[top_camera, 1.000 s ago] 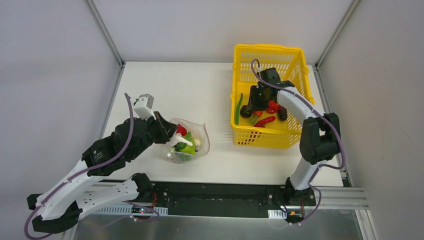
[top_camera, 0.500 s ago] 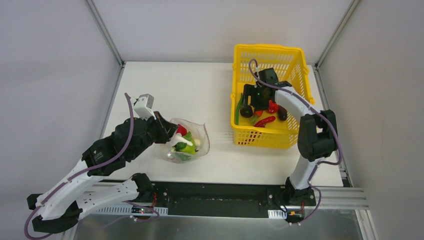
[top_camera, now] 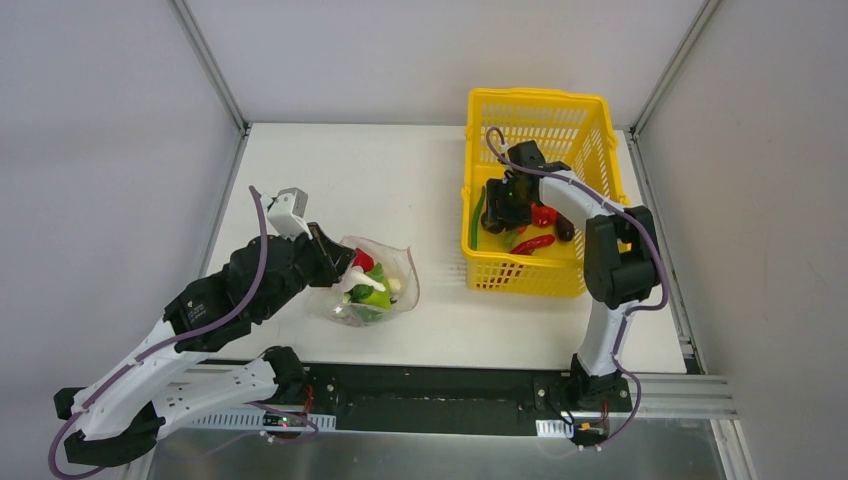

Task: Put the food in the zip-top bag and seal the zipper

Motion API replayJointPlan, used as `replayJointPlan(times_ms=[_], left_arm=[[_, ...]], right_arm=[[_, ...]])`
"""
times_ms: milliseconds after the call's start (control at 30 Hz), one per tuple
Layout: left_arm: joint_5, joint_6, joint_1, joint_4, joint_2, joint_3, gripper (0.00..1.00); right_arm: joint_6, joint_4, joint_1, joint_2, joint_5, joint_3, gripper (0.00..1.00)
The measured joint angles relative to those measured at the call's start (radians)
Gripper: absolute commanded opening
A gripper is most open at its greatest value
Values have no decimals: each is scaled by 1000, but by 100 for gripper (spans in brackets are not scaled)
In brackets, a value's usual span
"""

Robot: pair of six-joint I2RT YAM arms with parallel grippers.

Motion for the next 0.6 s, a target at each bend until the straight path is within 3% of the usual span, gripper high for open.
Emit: replayJointPlan(times_ms=[67,167,367,400,533,600], left_arm=[[0,0,0,0,0,0,0],[0,0,0,0,1,0,0],[1,0,0,1,8,0,0],[1,0,0,1,8,0,0],[1,0,0,1,9,0,0],[1,0,0,2,6,-1,0]], right_arm=[[3,8,1,0,0,0,44],[15,21,1,0,2,0,36],[50,67,2,-47,8,-42,36],[57,76,2,-68,10,-57,38],[84,102,2,-164,10,-99,67],[90,119,2,-188,11,-98,74]])
